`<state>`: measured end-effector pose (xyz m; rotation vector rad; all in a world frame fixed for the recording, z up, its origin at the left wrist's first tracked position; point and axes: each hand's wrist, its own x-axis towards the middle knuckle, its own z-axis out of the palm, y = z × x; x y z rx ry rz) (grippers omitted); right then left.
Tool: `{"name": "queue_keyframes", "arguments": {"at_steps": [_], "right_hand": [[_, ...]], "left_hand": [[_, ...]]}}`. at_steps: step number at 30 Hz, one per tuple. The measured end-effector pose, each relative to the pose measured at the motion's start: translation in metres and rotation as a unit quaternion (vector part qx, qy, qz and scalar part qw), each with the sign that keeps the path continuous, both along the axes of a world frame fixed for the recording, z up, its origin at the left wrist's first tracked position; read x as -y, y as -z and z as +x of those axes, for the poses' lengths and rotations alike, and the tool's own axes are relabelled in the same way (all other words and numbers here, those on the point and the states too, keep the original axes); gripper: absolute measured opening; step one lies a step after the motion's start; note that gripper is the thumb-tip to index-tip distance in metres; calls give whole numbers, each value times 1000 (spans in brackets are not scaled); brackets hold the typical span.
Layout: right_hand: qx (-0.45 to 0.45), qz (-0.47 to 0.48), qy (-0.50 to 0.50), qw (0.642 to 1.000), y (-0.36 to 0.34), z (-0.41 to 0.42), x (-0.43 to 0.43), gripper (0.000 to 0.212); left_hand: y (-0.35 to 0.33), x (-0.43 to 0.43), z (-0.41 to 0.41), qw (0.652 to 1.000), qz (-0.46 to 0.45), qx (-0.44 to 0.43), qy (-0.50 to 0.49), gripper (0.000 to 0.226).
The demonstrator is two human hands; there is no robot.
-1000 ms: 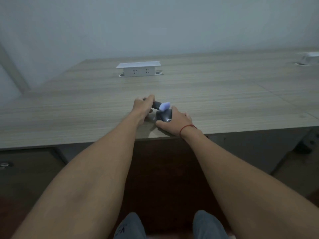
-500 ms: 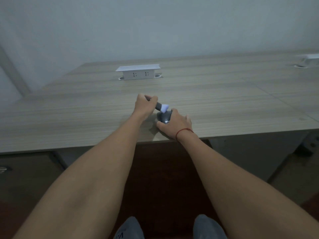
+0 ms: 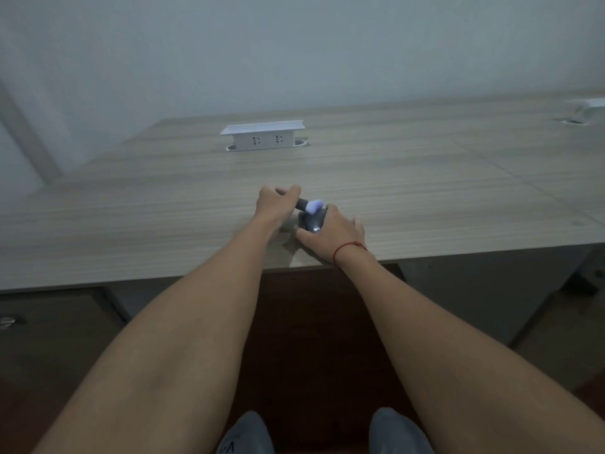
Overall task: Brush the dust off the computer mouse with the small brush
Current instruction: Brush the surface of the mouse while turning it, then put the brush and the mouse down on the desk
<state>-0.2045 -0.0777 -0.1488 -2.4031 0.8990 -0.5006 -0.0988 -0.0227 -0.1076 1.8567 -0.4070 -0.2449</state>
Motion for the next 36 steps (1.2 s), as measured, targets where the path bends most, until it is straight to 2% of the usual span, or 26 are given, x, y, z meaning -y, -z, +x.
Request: {"name": "queue_keyframes", "arguments": {"at_steps": [2,4,8,11,14,16,19,22,25,27,30,36], "right_hand": [[-6,2,4,1000,-2,-1,-1,79],[-13,9,11,1000,-5,-1,0,86],[-31,18,1,999,-8,4,7,103],[-38,47,-25,998,-16,-2,9,108],[-38,46,-45,997,-18,-7,11,96],[-48,35,-44,997,-16,-4,12,91],[-58,9,-25,998,-11,5,12,94],[-65,-3,-19,998,-9,9,13,96],[-74,-6,-25,997,-9,8,13,96],[-76,-5,-23,997,-10,8,13,92],[-69,16,-25,997,-14,6,11,80],[-37,18,-13,999,-16,3,10,68]], "left_hand": [[-1,-3,1,997,35,57,-38,31],[-6,-6,2,995,28,92,-30,25],[-14,-7,-3,998,-44,39,28,19],[-5,-12,-3,999,1,40,-8,25],[4,-21,-2,993,36,77,-77,30],[8,-24,1,992,25,72,-98,28],[9,-25,3,998,-6,21,-56,28],[7,-24,2,999,26,34,-21,27],[3,-22,2,996,-22,40,-71,14],[1,-22,1,993,-50,25,-101,16],[4,-26,1,996,15,19,-84,34],[12,-31,4,988,118,95,-36,35]]}}
